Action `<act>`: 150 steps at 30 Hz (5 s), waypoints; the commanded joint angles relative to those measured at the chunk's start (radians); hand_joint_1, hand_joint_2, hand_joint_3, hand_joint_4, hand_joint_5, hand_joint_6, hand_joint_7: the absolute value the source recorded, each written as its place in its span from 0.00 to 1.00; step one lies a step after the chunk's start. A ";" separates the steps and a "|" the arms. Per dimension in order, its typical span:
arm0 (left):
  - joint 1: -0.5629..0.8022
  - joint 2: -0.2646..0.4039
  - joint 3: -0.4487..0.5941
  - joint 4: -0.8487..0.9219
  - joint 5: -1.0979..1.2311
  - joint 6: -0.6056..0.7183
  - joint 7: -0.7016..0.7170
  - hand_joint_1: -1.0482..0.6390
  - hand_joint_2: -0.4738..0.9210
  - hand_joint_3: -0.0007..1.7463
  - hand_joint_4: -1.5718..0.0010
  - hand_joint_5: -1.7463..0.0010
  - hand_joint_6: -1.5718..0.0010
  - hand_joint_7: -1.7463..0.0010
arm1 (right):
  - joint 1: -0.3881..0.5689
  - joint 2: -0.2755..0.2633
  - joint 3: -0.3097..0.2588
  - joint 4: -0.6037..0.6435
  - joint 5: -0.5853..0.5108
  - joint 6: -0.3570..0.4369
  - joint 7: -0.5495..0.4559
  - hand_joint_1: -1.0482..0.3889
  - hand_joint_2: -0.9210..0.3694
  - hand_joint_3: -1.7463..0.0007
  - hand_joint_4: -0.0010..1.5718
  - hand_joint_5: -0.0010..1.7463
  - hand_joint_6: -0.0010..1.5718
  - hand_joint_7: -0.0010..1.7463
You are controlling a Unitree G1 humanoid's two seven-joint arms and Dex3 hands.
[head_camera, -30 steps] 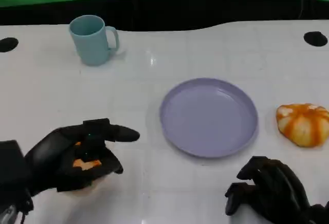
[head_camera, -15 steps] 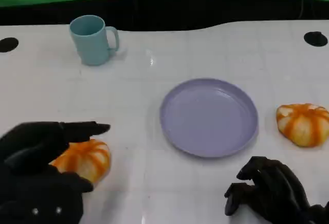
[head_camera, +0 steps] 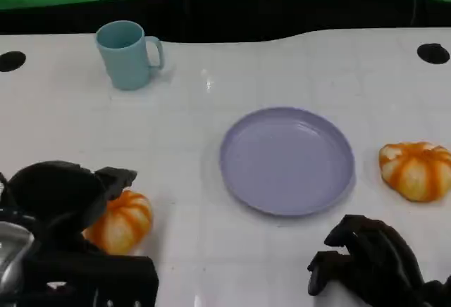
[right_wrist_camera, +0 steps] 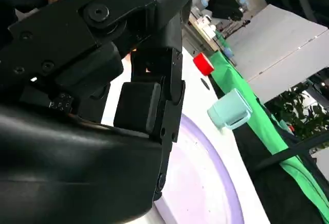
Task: Grasp the bread from the table and place it into the plate.
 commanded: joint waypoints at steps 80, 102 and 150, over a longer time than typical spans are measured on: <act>-0.573 -0.356 -0.158 1.132 -0.318 -0.577 0.927 0.48 0.69 0.55 0.51 0.00 0.64 0.00 | -0.028 -0.016 -0.026 0.070 -0.008 -0.032 0.048 0.00 0.16 1.00 1.00 0.42 1.00 0.22; -0.852 -0.576 -0.315 1.421 -0.246 -0.559 0.940 0.44 0.69 0.65 0.40 0.00 0.54 0.08 | 0.034 -0.002 0.003 -0.015 -0.014 -0.018 0.006 0.00 0.15 1.00 1.00 0.43 1.00 0.21; -0.763 -0.372 -0.293 1.080 -0.408 -0.493 0.244 0.05 1.00 0.21 0.97 0.82 0.90 0.98 | 0.018 -0.001 -0.007 -0.003 0.003 -0.007 0.023 0.01 0.16 1.00 1.00 0.42 1.00 0.22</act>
